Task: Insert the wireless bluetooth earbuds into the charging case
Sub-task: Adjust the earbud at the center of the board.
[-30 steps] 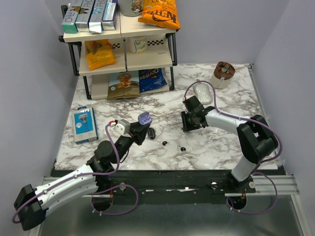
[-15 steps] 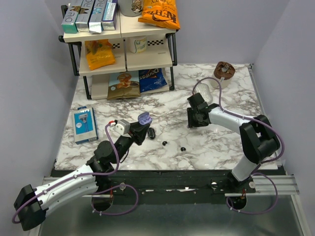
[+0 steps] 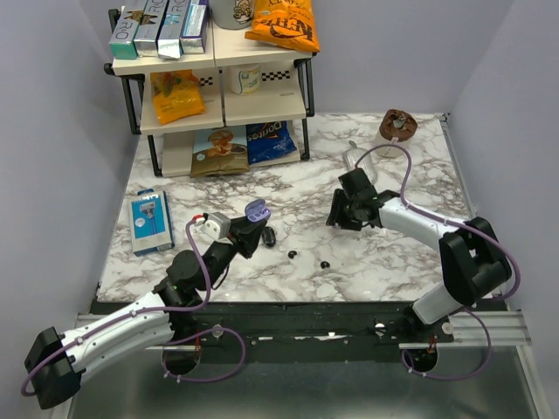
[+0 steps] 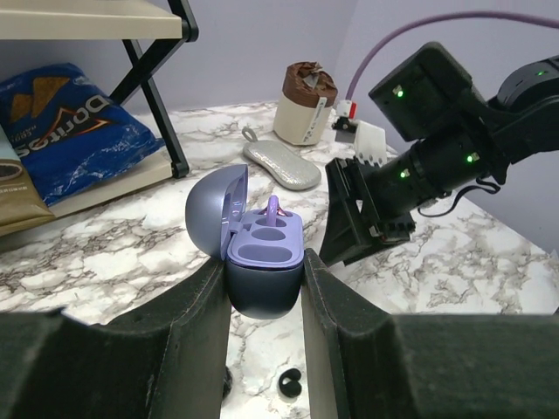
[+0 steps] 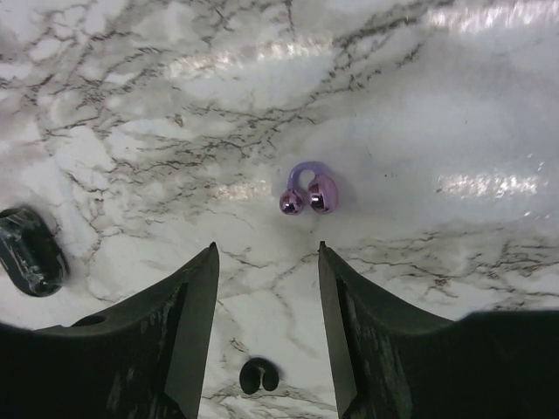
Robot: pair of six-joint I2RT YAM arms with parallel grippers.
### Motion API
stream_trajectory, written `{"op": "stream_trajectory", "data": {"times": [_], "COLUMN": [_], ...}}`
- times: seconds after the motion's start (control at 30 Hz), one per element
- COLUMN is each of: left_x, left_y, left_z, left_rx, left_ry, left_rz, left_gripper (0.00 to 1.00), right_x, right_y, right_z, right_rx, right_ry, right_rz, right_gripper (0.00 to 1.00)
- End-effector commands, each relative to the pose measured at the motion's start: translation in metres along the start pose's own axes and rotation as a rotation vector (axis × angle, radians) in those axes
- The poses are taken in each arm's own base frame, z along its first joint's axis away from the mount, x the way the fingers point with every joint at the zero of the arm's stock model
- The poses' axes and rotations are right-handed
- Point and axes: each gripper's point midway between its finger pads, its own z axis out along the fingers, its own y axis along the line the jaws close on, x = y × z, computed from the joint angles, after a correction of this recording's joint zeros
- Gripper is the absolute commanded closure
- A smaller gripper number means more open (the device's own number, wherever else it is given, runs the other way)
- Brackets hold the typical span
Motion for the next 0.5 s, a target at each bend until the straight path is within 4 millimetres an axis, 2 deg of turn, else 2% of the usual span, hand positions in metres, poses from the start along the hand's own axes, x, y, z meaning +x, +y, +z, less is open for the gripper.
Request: {"op": "stream_trajectory", "data": {"times": [0.0, 0.23, 0.47], "left_x": [-0.007, -0.008, -0.009], "left_y": [-0.002, -0.001, -0.002], "left_z": [0.000, -0.002, -0.003], "left_rx": [0.003, 0.002, 0.005], "left_ry": [-0.034, -0.042, -0.043], "left_rz": [-0.019, -0.027, -0.025], "left_gripper": [1.00, 1.00, 1.00], "right_x": [0.017, 0.013, 0.007], "right_y": [0.002, 0.002, -0.011], "right_z": [0.016, 0.030, 0.040], "right_rx": [0.011, 0.048, 0.114], "right_ry": [0.045, 0.048, 0.029], "right_rz": [0.212, 0.253, 0.164], "right_gripper": [0.41, 0.41, 0.44]}}
